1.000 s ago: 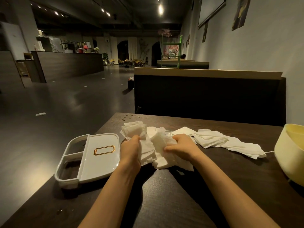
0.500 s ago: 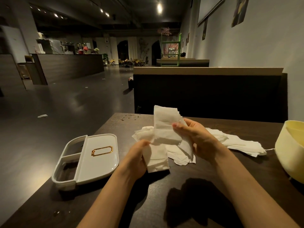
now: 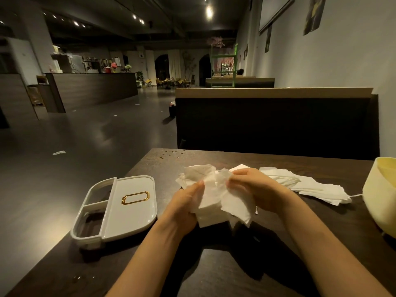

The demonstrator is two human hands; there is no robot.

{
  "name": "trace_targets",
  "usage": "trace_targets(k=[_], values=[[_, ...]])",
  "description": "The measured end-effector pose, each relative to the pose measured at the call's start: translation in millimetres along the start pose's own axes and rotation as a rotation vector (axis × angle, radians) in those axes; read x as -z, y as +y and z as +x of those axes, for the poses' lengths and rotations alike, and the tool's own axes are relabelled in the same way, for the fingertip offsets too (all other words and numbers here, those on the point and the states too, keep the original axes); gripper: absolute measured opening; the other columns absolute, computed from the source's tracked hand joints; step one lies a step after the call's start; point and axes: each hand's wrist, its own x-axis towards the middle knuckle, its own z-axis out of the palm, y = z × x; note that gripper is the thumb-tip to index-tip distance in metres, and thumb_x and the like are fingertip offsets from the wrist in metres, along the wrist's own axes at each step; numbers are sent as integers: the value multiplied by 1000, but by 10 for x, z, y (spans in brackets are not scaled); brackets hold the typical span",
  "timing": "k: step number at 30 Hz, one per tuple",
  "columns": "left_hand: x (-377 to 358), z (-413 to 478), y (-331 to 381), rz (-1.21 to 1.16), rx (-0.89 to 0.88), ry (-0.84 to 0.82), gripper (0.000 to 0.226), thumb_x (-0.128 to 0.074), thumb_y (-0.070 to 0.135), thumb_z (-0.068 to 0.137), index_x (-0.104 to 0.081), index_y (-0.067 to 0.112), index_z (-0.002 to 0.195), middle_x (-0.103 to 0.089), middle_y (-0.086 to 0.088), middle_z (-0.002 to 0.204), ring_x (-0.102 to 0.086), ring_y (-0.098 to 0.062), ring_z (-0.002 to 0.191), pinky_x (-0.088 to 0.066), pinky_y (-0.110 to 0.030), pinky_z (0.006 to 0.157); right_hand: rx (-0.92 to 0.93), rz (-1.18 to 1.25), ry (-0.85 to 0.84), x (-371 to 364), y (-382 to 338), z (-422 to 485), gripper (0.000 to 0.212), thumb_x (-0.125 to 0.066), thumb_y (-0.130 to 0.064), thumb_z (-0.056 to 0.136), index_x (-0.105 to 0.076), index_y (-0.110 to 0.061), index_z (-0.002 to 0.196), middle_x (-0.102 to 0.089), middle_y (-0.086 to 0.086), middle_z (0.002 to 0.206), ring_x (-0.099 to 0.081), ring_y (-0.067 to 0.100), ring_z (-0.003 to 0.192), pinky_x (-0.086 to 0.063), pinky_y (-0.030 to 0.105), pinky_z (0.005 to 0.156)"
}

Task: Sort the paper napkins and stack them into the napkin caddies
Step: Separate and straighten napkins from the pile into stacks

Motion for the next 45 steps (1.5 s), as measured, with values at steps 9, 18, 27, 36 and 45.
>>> trace_targets(k=[9,18,27,36,45], values=[[-27,-16,-24,14,28,2,24,-44,9,91,-55,0,110,-66,-17,80,-63,-30,74,-52,-41,68,85,294,91,73,-155,-101,24,-59,-14,89,-64,-4,110,-65,7,96,-62,21,84,-55,28,59],[-3,-12,1,138,-23,102,48,-68,32,76,-59,6,116,-64,-22,112,-62,-36,102,-52,-48,86,203,-17,246,-339,-13,100,18,-68,-16,83,-66,-7,98,-68,13,95,-66,27,89,-56,39,77],[173,72,147,-168,-142,379,22,-61,14,90,-53,12,111,-65,-16,102,-64,-34,94,-49,-59,88,52,-894,54,86,230,63,59,-73,-40,75,-53,-18,126,-54,-1,126,-50,13,109,-44,27,95],[128,50,142,-146,-127,369,22,-59,15,92,-48,17,110,-62,-9,96,-63,-27,84,-54,-43,71,134,-1072,162,19,365,190,27,-58,-20,85,-63,-18,111,-61,4,120,-53,21,112,-43,31,95],[96,27,132,-94,-113,343,20,-59,17,92,-47,17,108,-61,-7,95,-62,-25,84,-51,-37,58,130,-1306,238,31,398,408,73,-56,-27,82,-22,-19,146,-15,4,156,-16,24,142,-21,41,115]])
